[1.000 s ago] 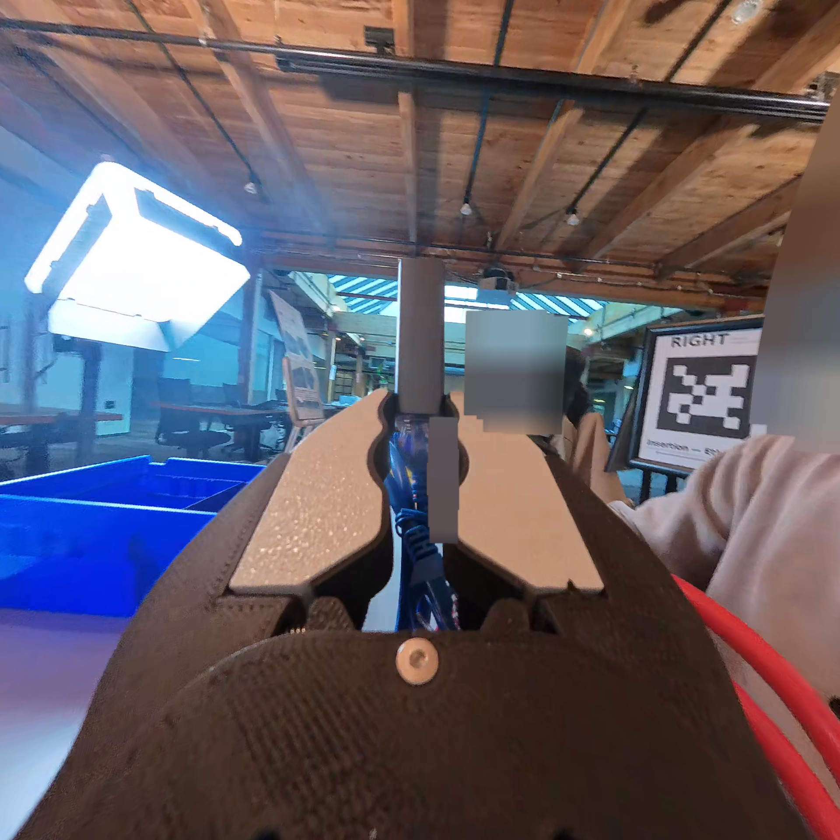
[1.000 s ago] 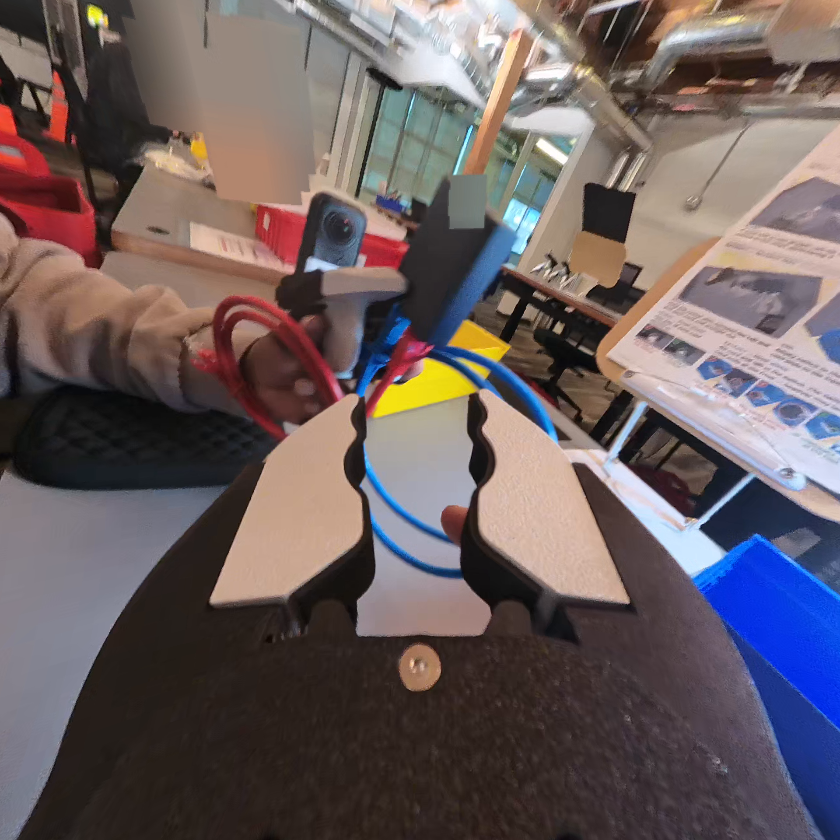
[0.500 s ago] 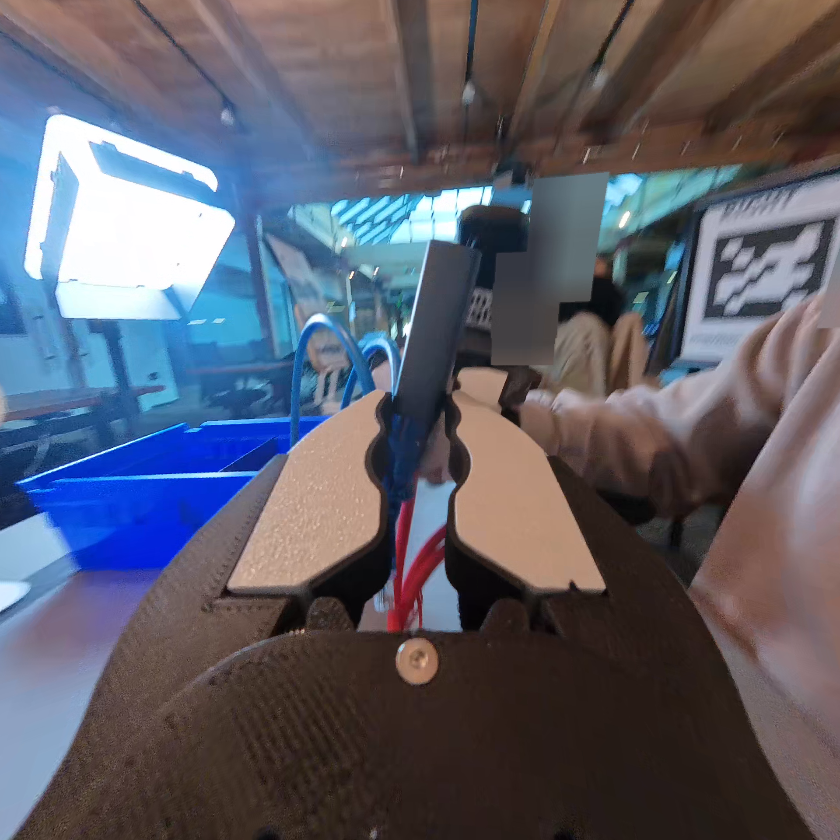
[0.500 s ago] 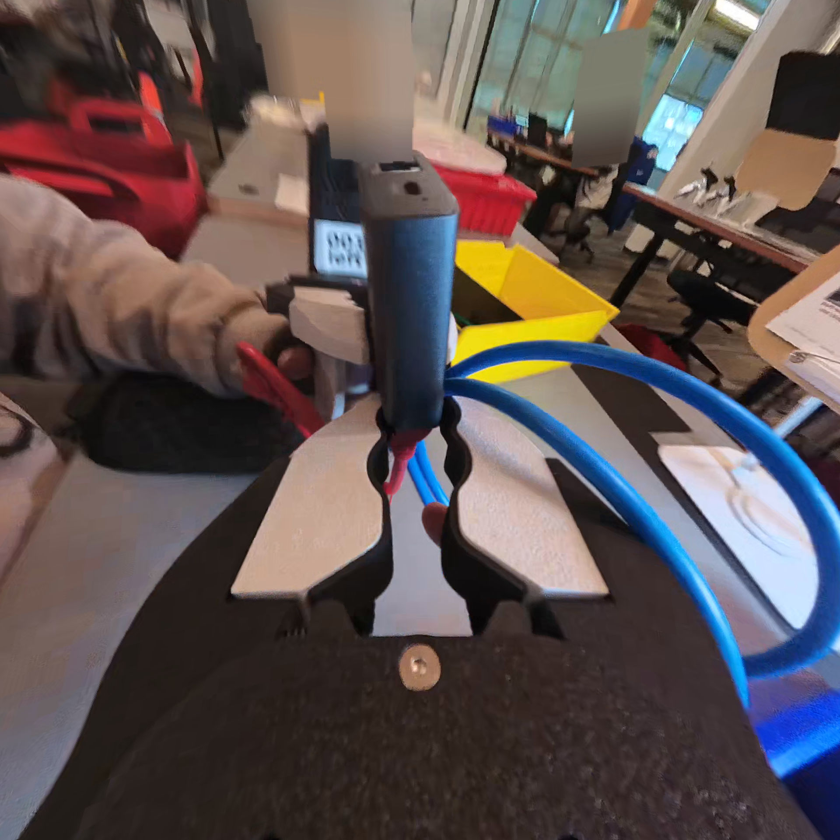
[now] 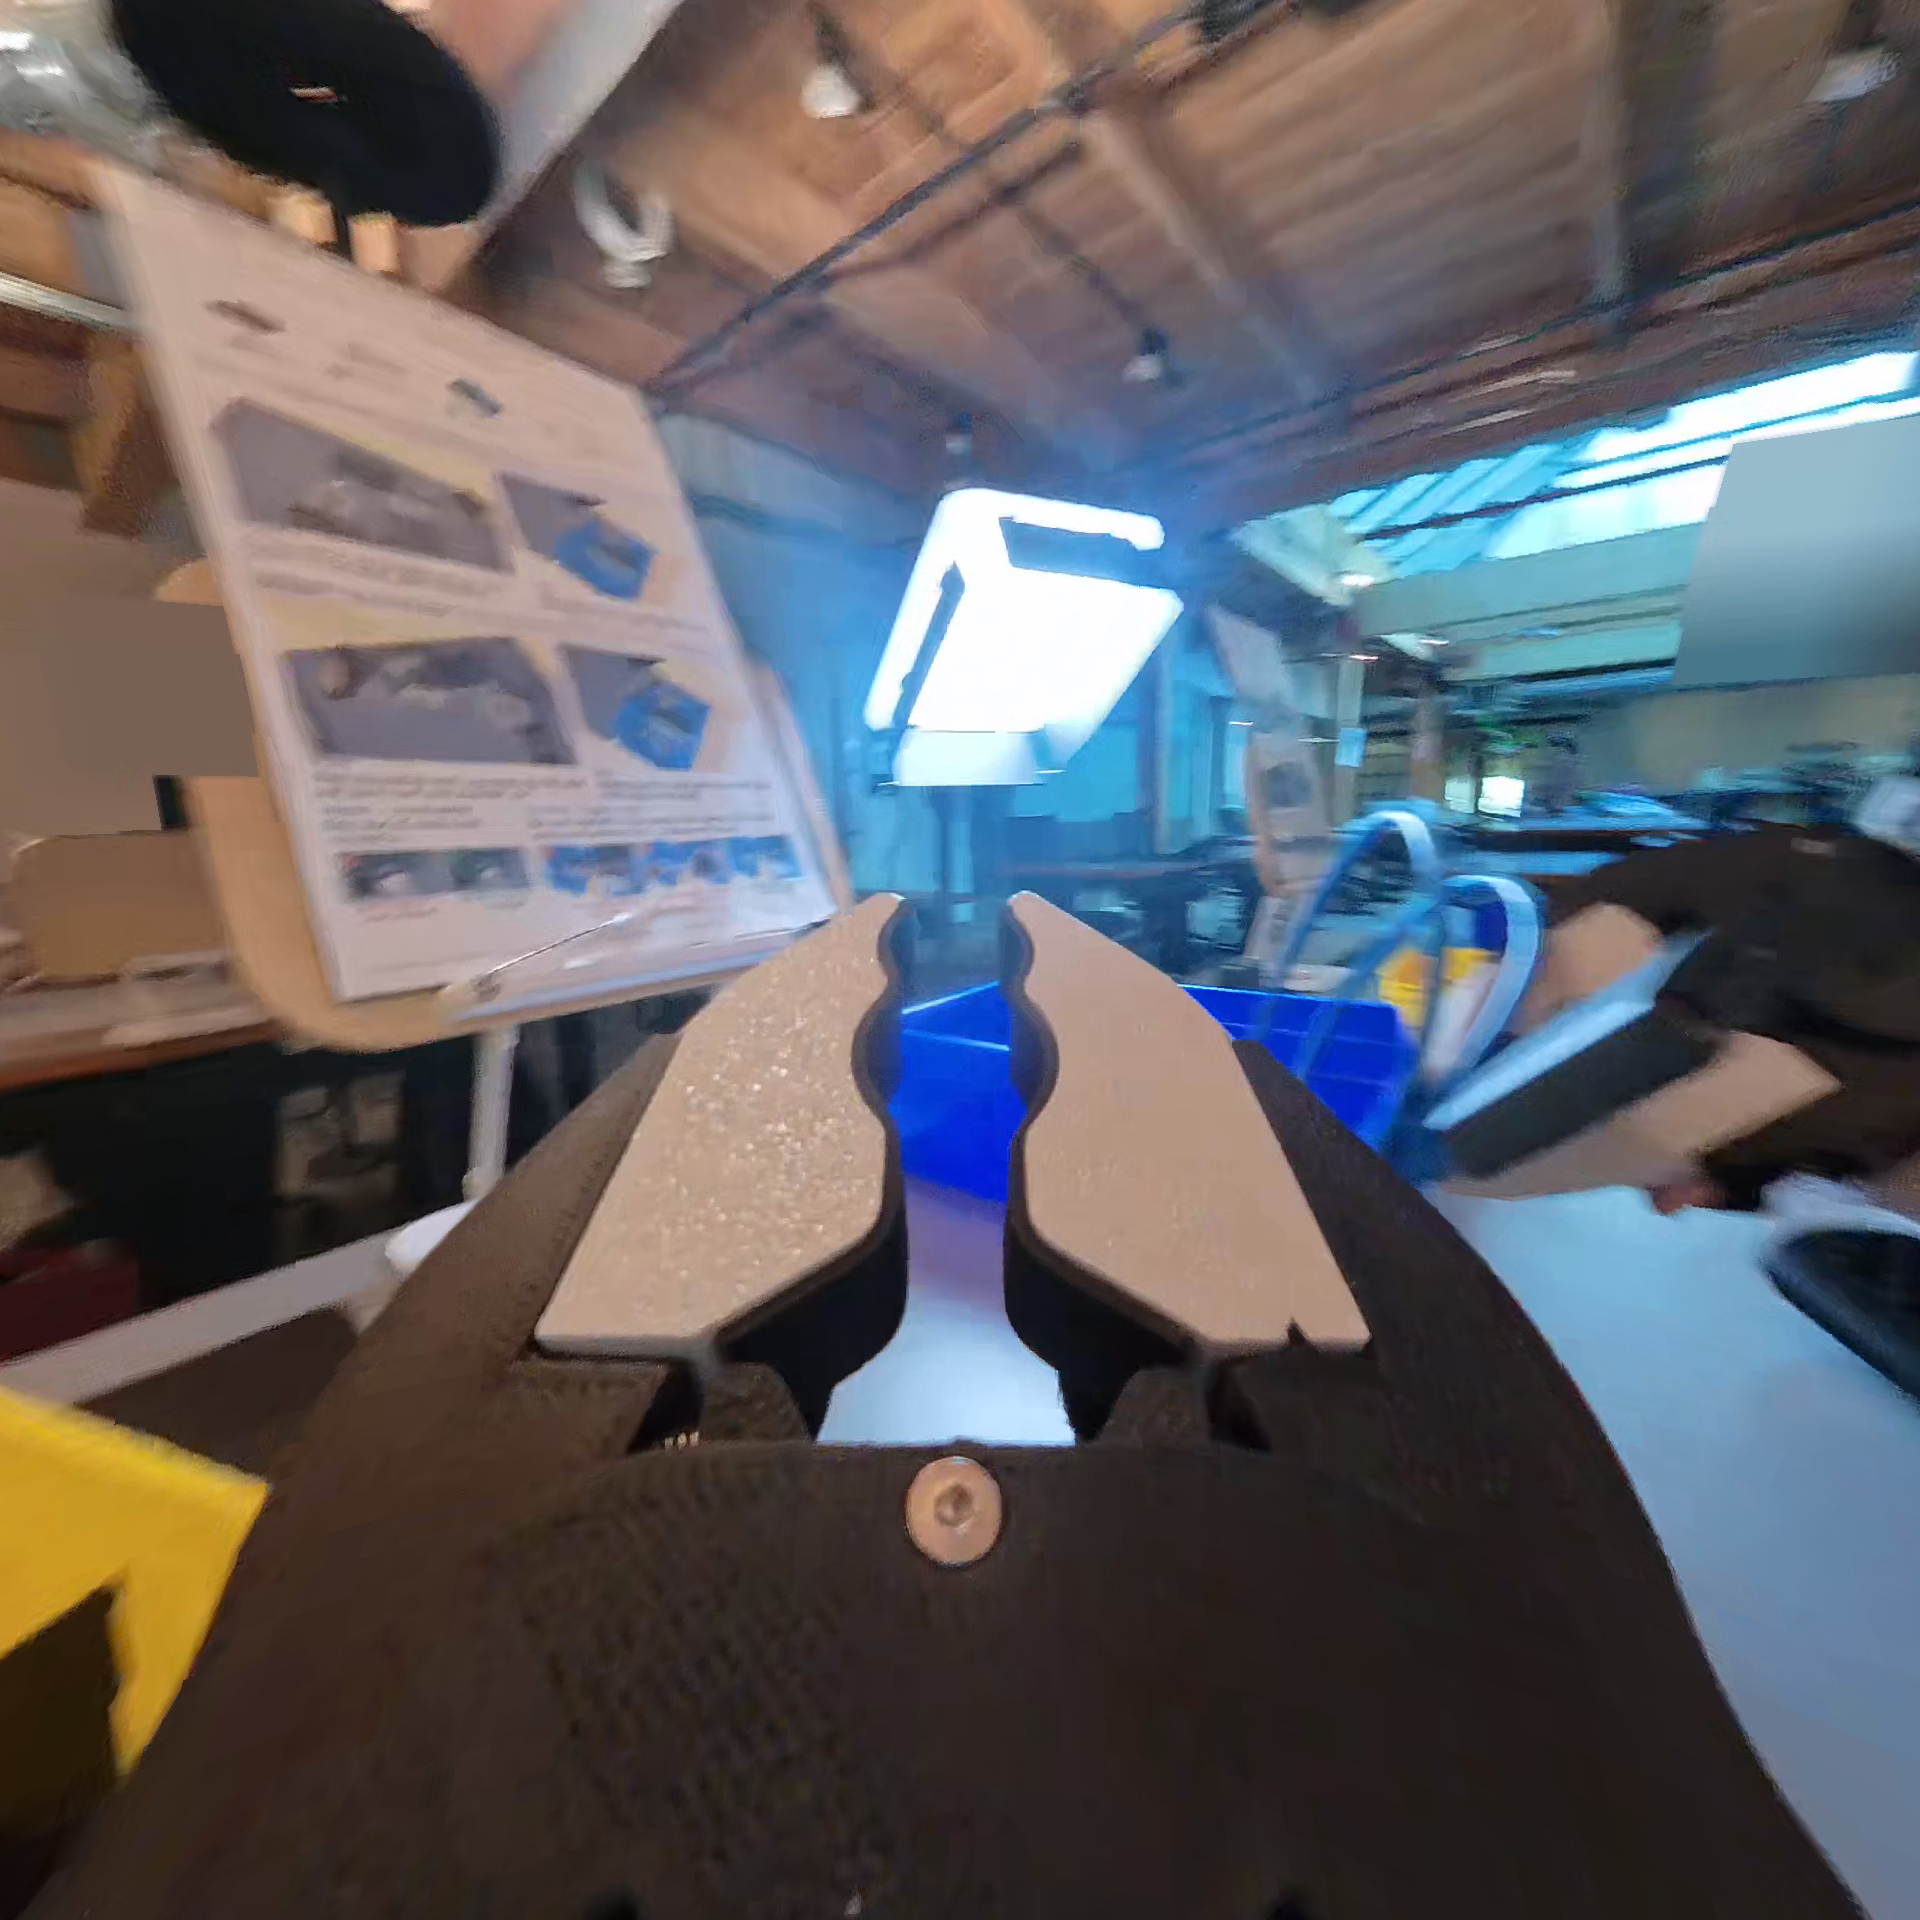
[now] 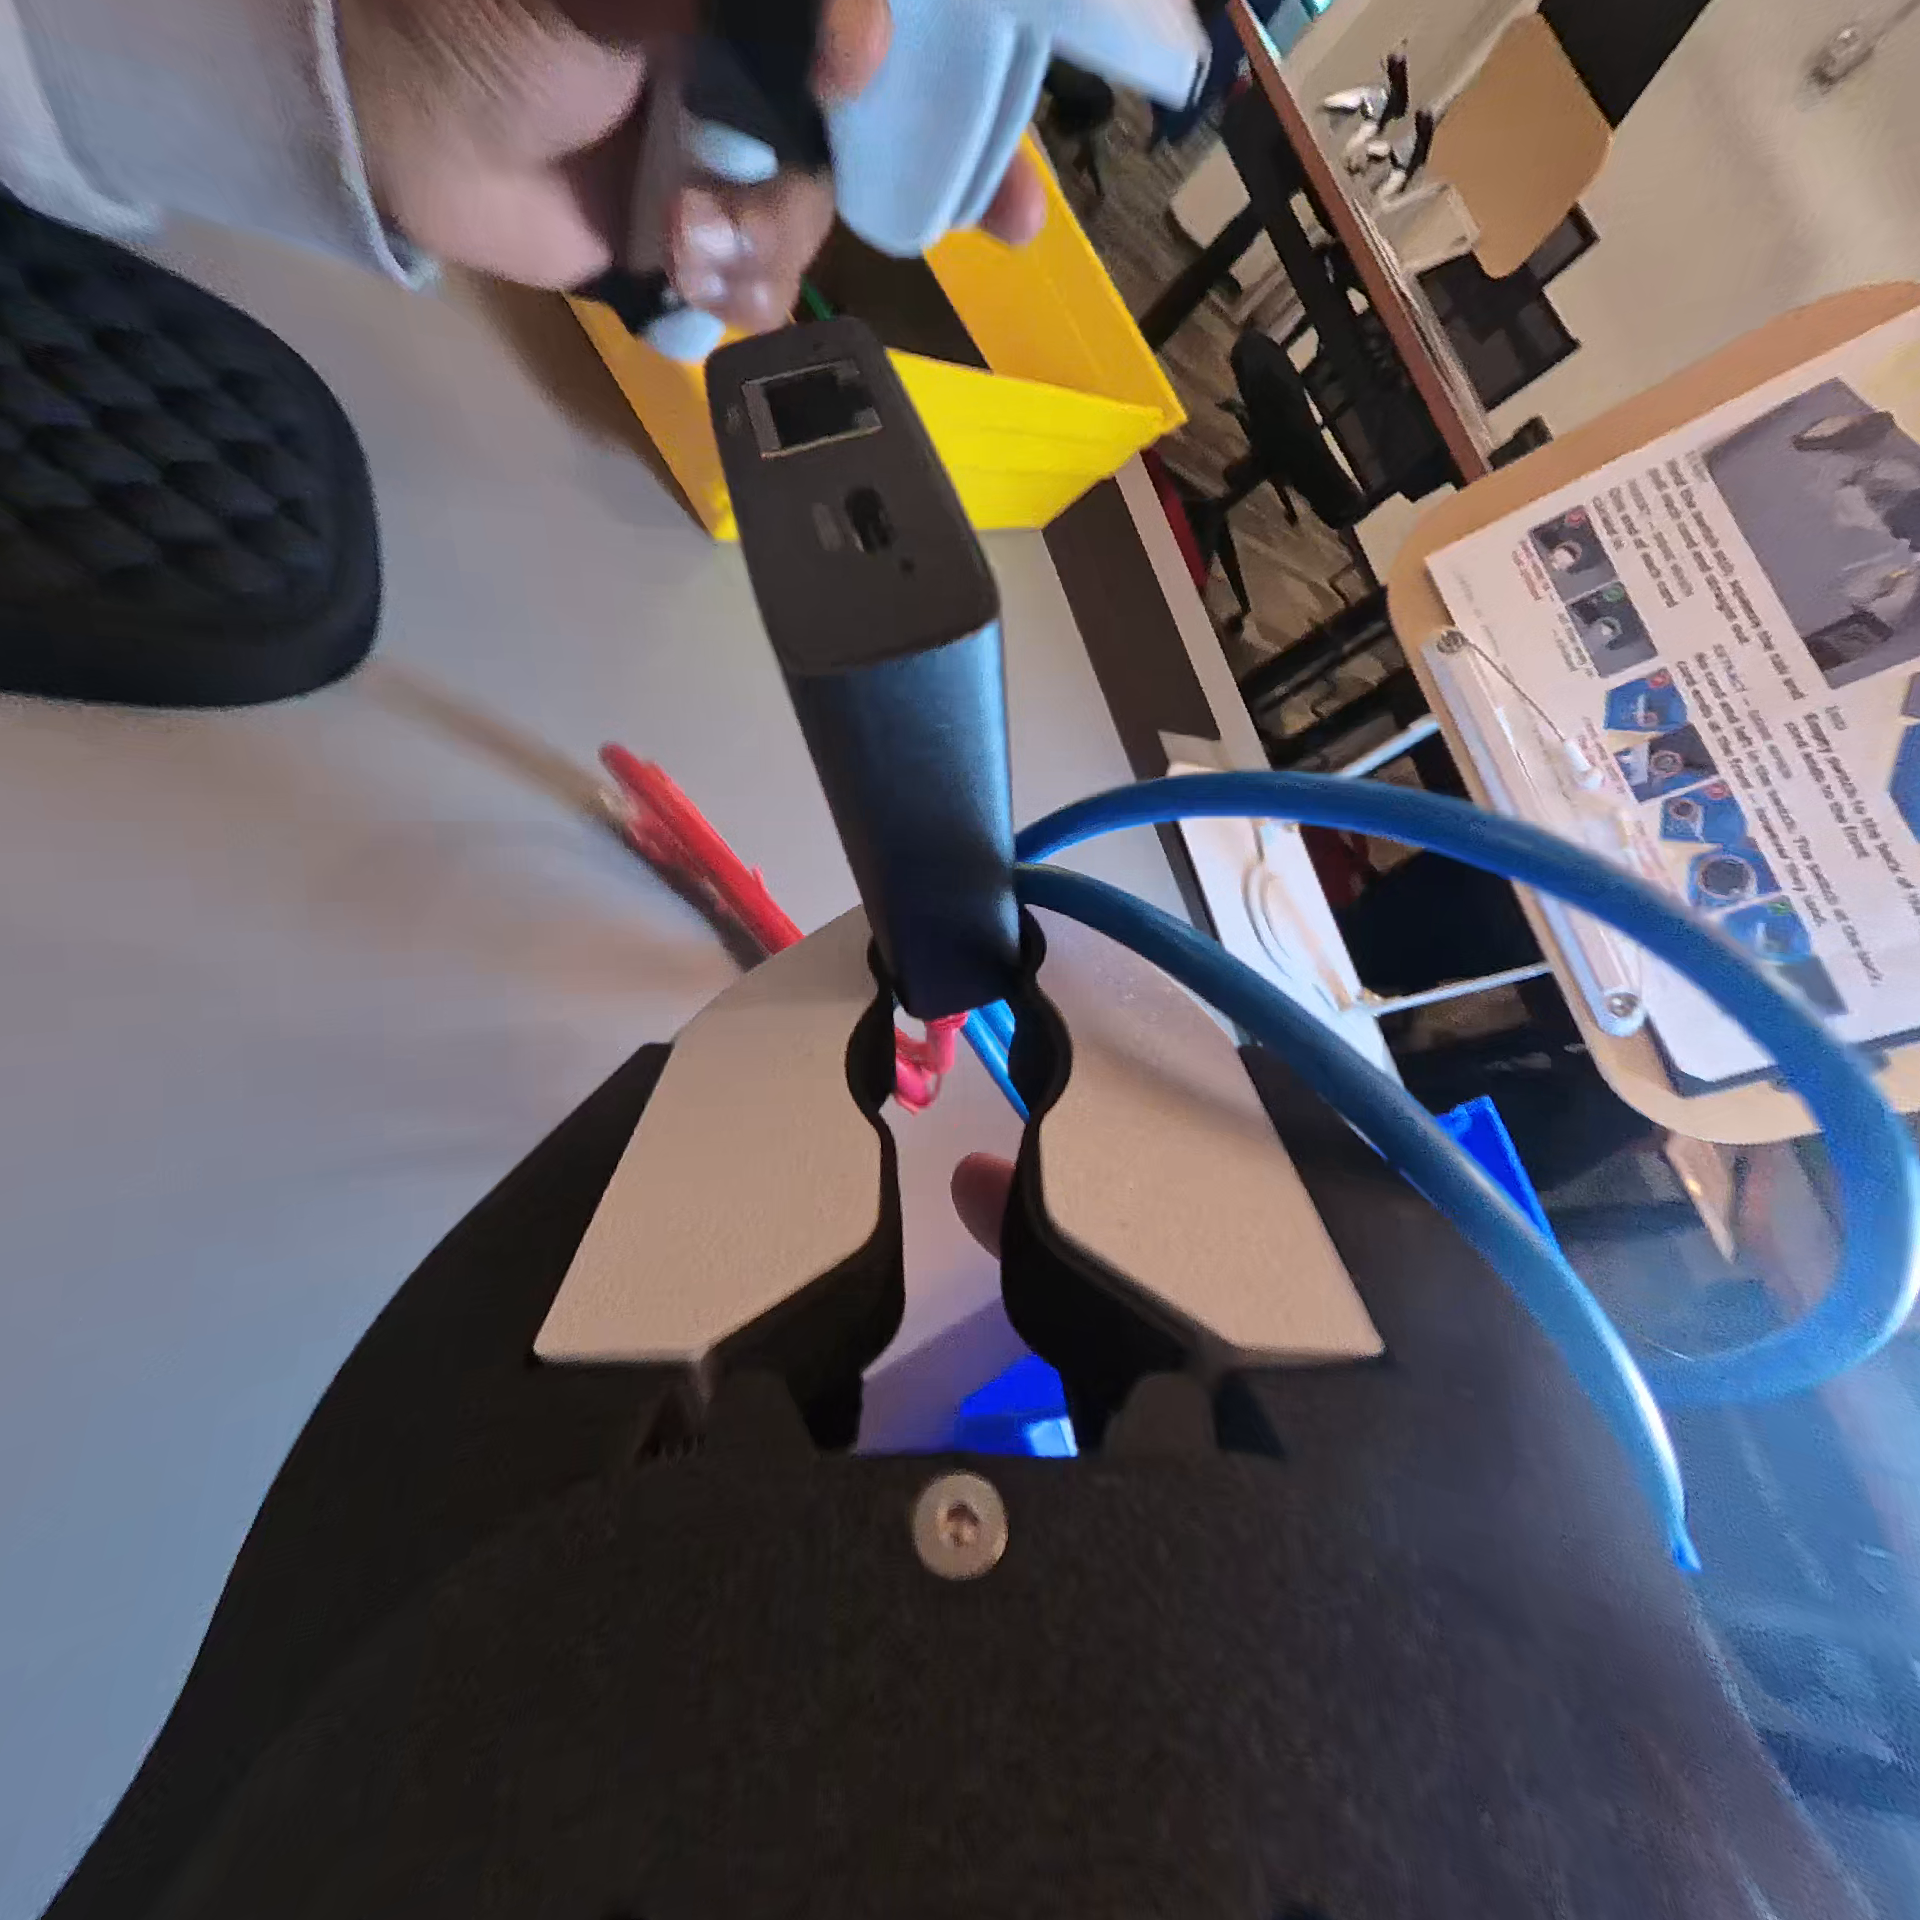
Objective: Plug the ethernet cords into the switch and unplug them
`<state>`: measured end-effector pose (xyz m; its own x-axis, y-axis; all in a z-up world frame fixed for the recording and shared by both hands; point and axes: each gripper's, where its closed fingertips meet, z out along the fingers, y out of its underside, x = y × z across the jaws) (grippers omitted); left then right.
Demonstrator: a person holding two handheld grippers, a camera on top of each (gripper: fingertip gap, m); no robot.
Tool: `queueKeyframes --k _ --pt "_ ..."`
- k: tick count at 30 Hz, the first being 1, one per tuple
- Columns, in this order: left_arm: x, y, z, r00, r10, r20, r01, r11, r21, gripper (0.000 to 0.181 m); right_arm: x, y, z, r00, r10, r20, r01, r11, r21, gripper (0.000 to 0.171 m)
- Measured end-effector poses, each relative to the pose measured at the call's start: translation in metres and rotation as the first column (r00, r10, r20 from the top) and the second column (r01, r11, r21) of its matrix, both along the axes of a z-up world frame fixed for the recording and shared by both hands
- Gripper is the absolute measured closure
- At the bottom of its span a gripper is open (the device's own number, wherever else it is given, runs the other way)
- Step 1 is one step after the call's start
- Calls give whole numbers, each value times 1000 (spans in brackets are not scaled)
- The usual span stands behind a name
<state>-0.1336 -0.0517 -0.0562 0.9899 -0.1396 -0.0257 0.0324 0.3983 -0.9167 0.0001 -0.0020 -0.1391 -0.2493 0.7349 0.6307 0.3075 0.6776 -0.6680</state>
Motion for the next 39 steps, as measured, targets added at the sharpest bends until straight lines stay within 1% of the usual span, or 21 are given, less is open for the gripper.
queueKeyframes --k 1,3,5,7,9,10,12,14,15,16,18,20,21,23,27,29,32,36,37,39 --pt "16 -2 1 996 -74 -50 74 997 4 163 -2 3 -3 1000 -23 9 23 999 30 153" --pt "54 -5 -2 960 -187 -209 184 982 -35 156 -5 13 -5 996 -93 0 93 990 108 153" --pt "89 -7 -14 891 -241 -386 216 971 -108 149 -7 23 -7 987 -163 -10 162 968 190 153" --pt "115 -6 -33 810 -254 -529 191 966 -172 142 -7 32 -9 972 -231 -27 230 932 281 153" --pt "127 2 -55 722 -217 -658 94 972 -217 137 -7 40 -11 957 -288 -45 284 888 360 153" --pt "129 6 -66 663 -186 -725 32 975 -221 136 -7 42 -12 952 -302 -49 296 868 398 153" --pt "131 16 -84 547 -127 -827 -83 975 -205 147 -9 39 -15 949 -312 -54 301 837 458 153" --pt "121 26 -94 438 -28 -899 -231 963 -143 159 -11 35 -20 948 -316 -45 294 808 510 153" --pt "119 27 -98 395 -18 -918 -262 956 -131 160 -11 33 -22 952 -302 -46 276 789 549 153" --pt "116 28 -100 383 -25 -923 -275 951 -140 160 -11 32 -22 956 -286 -58 266 773 576 153" --pt "106 29 -102 379 -33 -925 -298 942 -155 160 -10 29 -20 969 -237 -76 240 807 540 155" --pt "92 29 -103 379 -17 -925 -317 937 -147 160 -8 21 -9 982 -142 -129 189 823 535 155" --pt "89 28 -102 390 -12 -921 -300 944 -139 160 -6 15 -5 987 -82 -139 146 826 544 156" --pt "89 26 -100 412 -7 -911 -269 954 -129 160 -1 6 -1 987 -16 -158 97 850 517 160" --pt "92 25 -96 394 22 -919 -270 958 -93 160 9 -1 2 979 64 -195 42 866 499 160" --pt "93 24 -94 367 38 -929 -277 958 -70 160 10 1 2 979 57 -193 39 888 458 151" --pt "94 22 -90 353 48 -935 -269 962 -52 160 10 5 4 976 50 -210 52 891 452 137" --pt "112 15 -81 363 46 -931 -206 978 -32 161 4 10 -3 979 49 -199 50 886 461 116" --pt "118 14 -80 369 39 -928 -184 982 -32 160 3 10 -5 979 58 -198 41 884 465 113" --pt "129 11 -78 388 17 -921 -140 989 -41 160 3 3 -2 969 107 -224 13 878 479 115"
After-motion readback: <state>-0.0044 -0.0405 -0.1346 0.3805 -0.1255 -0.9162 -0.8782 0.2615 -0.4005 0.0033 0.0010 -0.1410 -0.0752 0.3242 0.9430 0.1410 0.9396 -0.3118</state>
